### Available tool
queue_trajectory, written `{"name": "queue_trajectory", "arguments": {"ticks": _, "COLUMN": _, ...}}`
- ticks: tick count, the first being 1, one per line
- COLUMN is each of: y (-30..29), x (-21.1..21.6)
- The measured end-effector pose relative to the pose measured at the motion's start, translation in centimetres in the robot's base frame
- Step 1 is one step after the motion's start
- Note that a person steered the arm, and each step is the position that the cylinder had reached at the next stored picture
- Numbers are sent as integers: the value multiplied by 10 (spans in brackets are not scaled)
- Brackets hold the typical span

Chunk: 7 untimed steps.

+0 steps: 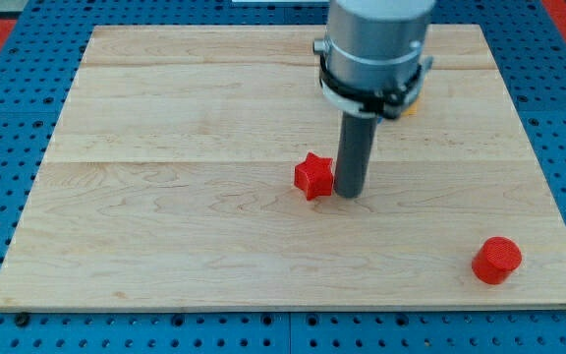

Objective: Move the red star to the center

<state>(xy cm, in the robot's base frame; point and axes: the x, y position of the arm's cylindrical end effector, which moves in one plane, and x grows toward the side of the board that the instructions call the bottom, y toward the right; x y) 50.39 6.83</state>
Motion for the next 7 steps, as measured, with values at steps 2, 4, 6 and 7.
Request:
{"name": "queue_trajectory", "arguments": {"ticks": 2, "y": -81, "x": -75}}
{"name": "queue_trajectory", "arguments": {"ticks": 4, "y": -58, "x": -20}}
{"name": "queue_trajectory", "arguments": {"ticks": 6, "y": -4, "x": -81}}
{"name": "queue_trajectory", "arguments": {"ticks": 7, "y": -37, "x": -130}}
